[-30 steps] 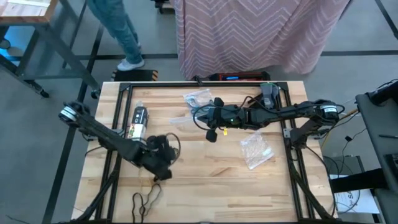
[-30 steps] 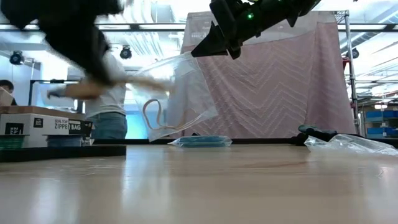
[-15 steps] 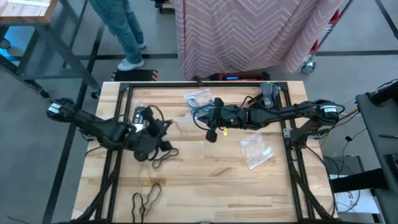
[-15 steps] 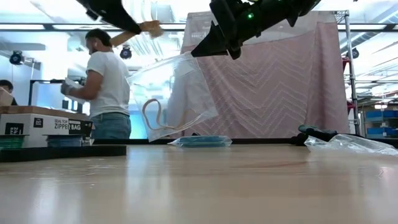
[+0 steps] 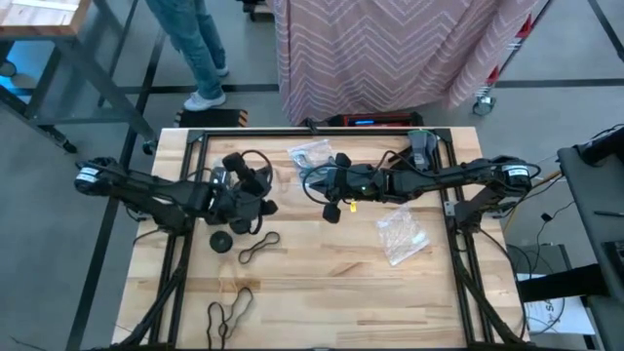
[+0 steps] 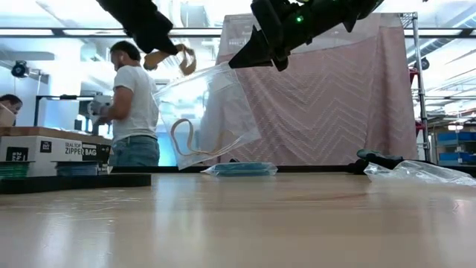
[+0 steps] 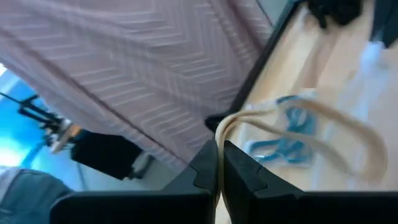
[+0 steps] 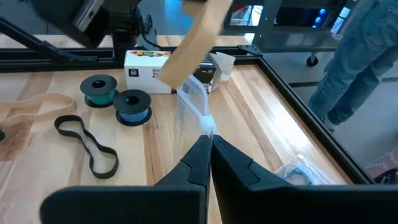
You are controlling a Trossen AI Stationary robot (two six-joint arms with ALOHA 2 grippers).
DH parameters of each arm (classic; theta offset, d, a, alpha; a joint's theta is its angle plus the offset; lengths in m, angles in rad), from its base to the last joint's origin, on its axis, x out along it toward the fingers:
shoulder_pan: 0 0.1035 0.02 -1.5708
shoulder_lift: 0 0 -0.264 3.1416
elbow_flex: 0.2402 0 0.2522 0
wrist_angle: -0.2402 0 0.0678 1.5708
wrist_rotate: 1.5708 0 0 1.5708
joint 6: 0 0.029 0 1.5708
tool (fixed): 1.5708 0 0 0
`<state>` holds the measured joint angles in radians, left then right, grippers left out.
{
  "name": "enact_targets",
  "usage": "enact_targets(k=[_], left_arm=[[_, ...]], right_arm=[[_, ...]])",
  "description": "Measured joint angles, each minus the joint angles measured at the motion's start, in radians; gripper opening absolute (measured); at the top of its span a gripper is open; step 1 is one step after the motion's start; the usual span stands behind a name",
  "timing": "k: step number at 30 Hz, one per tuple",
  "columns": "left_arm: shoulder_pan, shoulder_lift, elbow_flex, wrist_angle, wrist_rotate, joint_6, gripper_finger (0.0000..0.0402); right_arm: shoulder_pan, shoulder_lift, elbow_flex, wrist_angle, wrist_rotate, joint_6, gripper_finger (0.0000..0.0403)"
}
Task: Sort rubber bands
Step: Put the brown rubberband into the transparent zip bag
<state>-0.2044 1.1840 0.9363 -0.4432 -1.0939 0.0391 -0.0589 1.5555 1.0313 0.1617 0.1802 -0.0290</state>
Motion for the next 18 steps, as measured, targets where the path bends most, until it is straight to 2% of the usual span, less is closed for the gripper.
enact_targets(k=[11, 18], left_arm=[[-0.001, 0.002, 0.010, 0.001, -0.023, 0.058, 0.0000], [-0.001, 0.012, 0.003, 0.000, -0.023, 0.068, 0.0000]], right_arm=[[0.000, 0.000, 0.000, 0.000, 0.000, 0.004, 0.0000], [0.000, 0.000, 0.000, 0.000, 0.000, 0.065, 0.0000]])
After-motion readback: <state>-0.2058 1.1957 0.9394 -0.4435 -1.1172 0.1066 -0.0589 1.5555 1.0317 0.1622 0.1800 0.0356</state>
